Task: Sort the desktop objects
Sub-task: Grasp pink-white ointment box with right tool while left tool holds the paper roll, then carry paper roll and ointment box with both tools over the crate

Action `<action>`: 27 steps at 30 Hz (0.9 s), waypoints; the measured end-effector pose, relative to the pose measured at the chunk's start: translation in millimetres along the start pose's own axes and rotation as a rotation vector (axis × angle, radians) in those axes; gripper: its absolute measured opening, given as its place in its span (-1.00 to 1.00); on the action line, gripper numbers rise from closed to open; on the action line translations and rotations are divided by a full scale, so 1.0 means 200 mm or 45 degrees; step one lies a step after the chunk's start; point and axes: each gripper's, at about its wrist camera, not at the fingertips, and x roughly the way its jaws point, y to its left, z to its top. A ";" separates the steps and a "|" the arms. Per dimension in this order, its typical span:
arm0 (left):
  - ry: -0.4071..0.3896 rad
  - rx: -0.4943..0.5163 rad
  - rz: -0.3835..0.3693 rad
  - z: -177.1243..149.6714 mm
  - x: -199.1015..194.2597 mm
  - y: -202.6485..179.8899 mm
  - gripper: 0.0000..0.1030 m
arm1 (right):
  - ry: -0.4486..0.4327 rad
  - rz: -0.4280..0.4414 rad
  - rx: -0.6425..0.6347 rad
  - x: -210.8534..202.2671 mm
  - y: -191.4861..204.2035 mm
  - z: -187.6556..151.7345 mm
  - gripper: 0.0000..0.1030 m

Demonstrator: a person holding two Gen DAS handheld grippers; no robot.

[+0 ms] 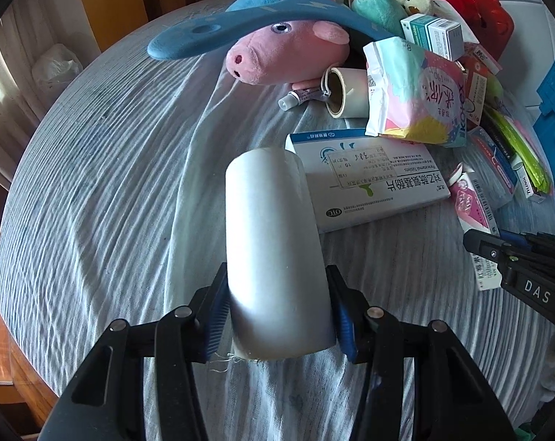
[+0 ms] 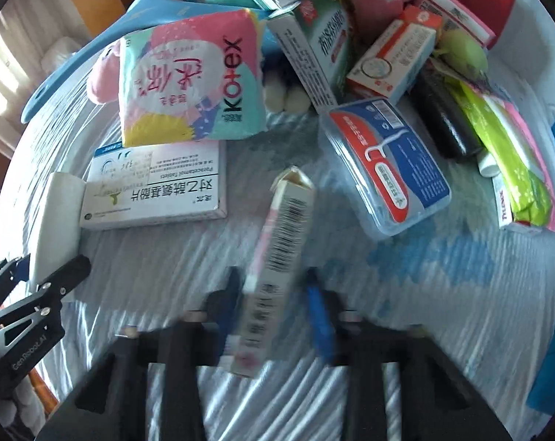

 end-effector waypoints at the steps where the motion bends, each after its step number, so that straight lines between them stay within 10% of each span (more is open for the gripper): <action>1: -0.014 -0.002 0.004 0.03 -0.02 0.04 -0.06 | -0.009 0.008 -0.005 -0.02 0.01 0.00 -0.65; 5: -0.085 -0.012 0.017 0.09 -0.12 0.12 -0.10 | -0.064 0.024 -0.045 -0.11 0.04 -0.02 -0.65; 13: -0.199 -0.016 0.033 -0.18 -0.48 -0.29 -0.10 | -0.185 0.072 -0.105 -0.39 -0.07 -0.13 -0.65; 27: -0.521 0.099 -0.007 -0.07 -1.00 -0.77 -0.10 | -0.509 0.067 -0.127 -0.93 -0.38 -0.09 -0.65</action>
